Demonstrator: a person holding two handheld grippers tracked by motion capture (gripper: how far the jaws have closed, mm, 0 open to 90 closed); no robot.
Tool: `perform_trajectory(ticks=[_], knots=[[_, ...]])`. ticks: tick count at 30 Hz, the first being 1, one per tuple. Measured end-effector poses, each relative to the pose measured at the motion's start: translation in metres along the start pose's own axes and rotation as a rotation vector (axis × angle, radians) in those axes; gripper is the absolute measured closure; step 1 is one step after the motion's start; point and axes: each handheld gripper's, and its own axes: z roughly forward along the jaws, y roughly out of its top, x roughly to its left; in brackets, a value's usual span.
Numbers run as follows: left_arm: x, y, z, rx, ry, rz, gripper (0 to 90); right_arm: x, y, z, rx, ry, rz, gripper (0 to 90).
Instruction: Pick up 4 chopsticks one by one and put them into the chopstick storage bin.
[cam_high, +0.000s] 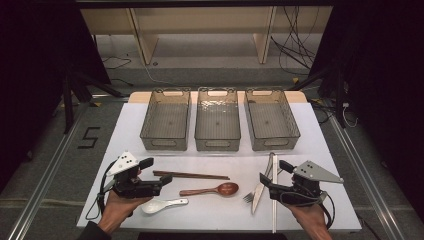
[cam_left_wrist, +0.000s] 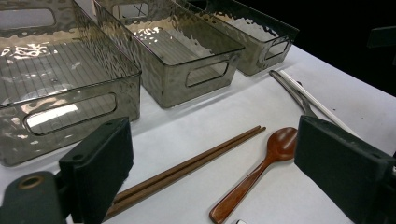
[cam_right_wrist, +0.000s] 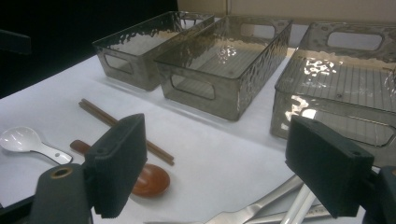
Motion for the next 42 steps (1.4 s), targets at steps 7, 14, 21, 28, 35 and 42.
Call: perform_trajectory(ticks=[7, 14, 21, 28, 35, 42], knots=[[0.0, 0.0, 0.0, 0.001, 0.0, 0.005, 11.0, 0.0, 0.001, 0.0, 0.001, 0.001, -0.001, 22.1], [0.0, 0.0, 0.0, 0.002, 0.002, 0.009, 11.0, -0.003, 0.003, 0.0, 0.021, -0.013, -0.005, 23.1], [0.0, 0.0, 0.001, 0.006, 0.002, 0.009, 11.0, -0.013, 0.013, 0.006, 0.162, -0.04, -0.013, 24.4], [0.0, -0.001, 0.001, 0.008, 0.006, 0.011, 11.0, -0.024, 0.017, 0.013, 0.284, -0.09, -0.006, 27.9], [0.001, -0.001, 0.001, 0.008, 0.011, 0.017, 11.0, -0.036, 0.011, 0.026, 0.45, -0.122, -0.01, 29.5], [0.002, -0.001, 0.0, 0.008, 0.015, 0.019, 11.0, -0.043, 0.001, 0.035, 0.571, -0.131, 0.003, 35.3]])
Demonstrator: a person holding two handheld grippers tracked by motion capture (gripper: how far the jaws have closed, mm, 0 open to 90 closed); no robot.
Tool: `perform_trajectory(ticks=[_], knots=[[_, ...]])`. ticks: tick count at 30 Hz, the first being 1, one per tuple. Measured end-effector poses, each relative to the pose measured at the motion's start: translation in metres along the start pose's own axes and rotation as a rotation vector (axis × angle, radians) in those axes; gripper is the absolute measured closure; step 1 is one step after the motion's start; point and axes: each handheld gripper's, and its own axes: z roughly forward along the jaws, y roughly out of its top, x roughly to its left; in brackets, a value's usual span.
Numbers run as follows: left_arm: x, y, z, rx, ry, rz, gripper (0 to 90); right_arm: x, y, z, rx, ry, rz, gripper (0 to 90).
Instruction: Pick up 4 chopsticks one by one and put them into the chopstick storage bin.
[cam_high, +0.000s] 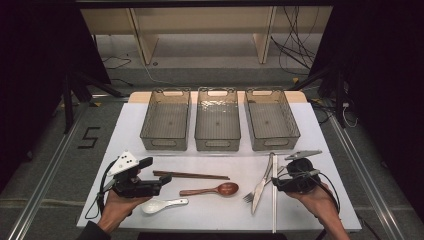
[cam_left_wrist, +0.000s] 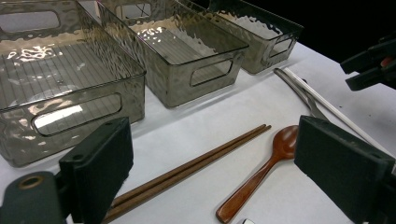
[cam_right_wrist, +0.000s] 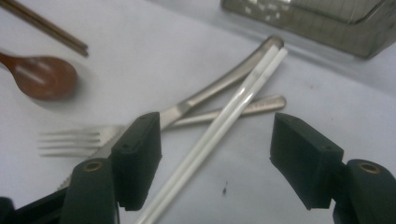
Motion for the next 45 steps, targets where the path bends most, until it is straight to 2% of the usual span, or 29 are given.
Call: perform_trajectory(ticks=[4, 6, 15, 24, 28, 35, 45], knots=[[0.0, 0.0, 0.001, 0.006, 0.002, 0.006, 11.1, -0.001, -0.003, 0.008, 0.069, -0.019, -0.028, 39.6], [-0.001, 0.0, 0.001, 0.007, 0.002, 0.008, 11.1, -0.002, -0.004, 0.012, 0.099, -0.014, -0.025, 41.4], [-0.001, 0.0, 0.0, 0.005, 0.003, 0.008, 11.1, -0.007, -0.005, 0.026, 0.16, -0.009, 0.005, 47.1], [-0.001, 0.0, 0.001, 0.007, 0.003, 0.009, 11.2, -0.009, -0.004, 0.036, 0.184, 0.004, 0.032, 49.6], [-0.001, 0.0, 0.0, 0.007, 0.003, 0.009, 11.4, -0.009, -0.004, 0.038, 0.191, 0.013, 0.028, 51.1], [-0.001, 0.0, 0.0, 0.008, 0.004, 0.009, 11.5, -0.009, -0.004, 0.04, 0.205, 0.023, 0.027, 59.1], [-0.001, 0.0, 0.001, 0.01, 0.005, 0.008, 11.6, -0.007, -0.003, 0.042, 0.237, 0.006, -0.005, 63.7]])
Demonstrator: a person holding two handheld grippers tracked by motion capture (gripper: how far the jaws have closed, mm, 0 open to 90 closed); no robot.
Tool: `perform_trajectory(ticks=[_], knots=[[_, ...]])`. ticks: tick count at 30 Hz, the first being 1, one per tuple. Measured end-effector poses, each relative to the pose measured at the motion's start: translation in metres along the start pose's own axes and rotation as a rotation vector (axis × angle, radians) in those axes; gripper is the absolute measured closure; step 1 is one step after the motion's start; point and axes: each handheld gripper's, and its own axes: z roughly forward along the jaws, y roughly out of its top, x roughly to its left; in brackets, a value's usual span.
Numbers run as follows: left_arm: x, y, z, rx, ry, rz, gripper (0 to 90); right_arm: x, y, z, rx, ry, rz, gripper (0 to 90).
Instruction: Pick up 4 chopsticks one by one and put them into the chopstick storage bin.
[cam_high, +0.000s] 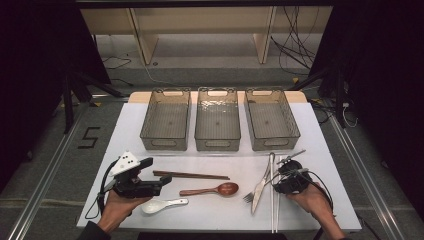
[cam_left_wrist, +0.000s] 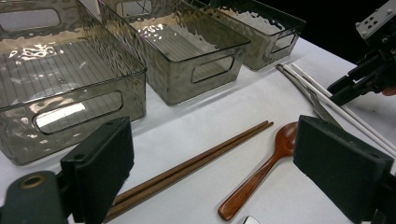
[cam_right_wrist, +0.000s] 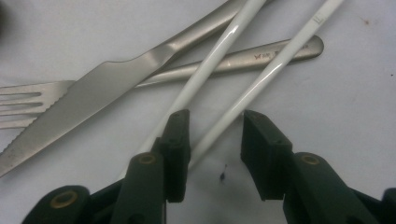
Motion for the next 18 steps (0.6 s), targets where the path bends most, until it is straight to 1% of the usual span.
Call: perform_trajectory(ticks=[3, 6, 9, 15, 18], knots=[[0.0001, 0.0001, -0.0003, 0.001, 0.0, 0.002, 11.6, 0.0008, 0.0009, 0.0003, 0.005, -0.019, -0.019, 67.5], [0.0002, 0.0, -0.0003, 0.002, 0.0, 0.002, 11.6, 0.0, 0.0016, 0.0001, 0.012, -0.023, -0.024, 69.9], [0.0002, 0.0, -0.0003, 0.002, -0.001, 0.003, 11.6, -0.0016, 0.0021, 0.0003, 0.01, -0.015, -0.02, 70.7], [0.0, -0.0001, 0.0, 0.001, -0.001, 0.001, 11.6, -0.0067, 0.0031, -0.0009, 0.024, 0.002, 0.006, 74.4], [0.0, 0.0, 0.0, 0.003, 0.0, 0.005, 11.7, -0.0088, 0.0032, -0.0012, 0.025, 0.001, 0.015, 76.2]])
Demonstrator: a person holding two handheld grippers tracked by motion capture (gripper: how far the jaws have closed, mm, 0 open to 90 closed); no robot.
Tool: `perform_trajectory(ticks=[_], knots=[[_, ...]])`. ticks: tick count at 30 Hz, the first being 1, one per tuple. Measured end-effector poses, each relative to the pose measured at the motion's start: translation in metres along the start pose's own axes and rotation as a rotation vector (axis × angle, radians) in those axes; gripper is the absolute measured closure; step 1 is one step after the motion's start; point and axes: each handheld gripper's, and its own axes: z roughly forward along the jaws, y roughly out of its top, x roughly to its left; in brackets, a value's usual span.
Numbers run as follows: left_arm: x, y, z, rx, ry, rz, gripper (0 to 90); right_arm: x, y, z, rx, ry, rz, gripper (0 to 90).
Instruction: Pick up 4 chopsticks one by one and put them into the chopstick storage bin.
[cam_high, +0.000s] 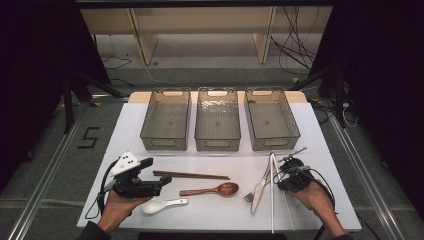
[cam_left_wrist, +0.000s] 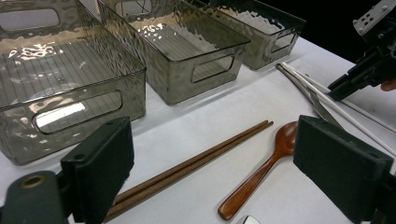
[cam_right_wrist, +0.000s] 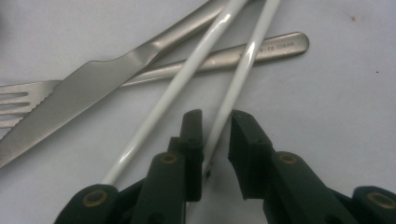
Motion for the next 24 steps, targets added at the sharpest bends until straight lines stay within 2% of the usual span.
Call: perform_trajectory(ticks=[8, 10, 14, 24], knots=[[0.0, 0.0, 0.0, 0.0, 0.0, 0.001, 11.7, -0.007, -0.001, -0.001, 0.007, -0.005, 0.032, 80.8], [0.0, 0.0, 0.0, -0.004, 0.0, -0.002, 11.7, -0.011, -0.002, -0.002, 0.005, 0.001, 0.065, 82.4], [0.0, 0.0, 0.0, 0.001, -0.001, 0.002, 11.7, -0.017, -0.004, -0.003, 0.0, 0.0, 0.097, 84.5], [0.0, 0.0, 0.0, 0.002, 0.001, 0.006, 11.8, -0.018, -0.004, -0.003, 0.002, -0.025, 0.089, 85.5]])
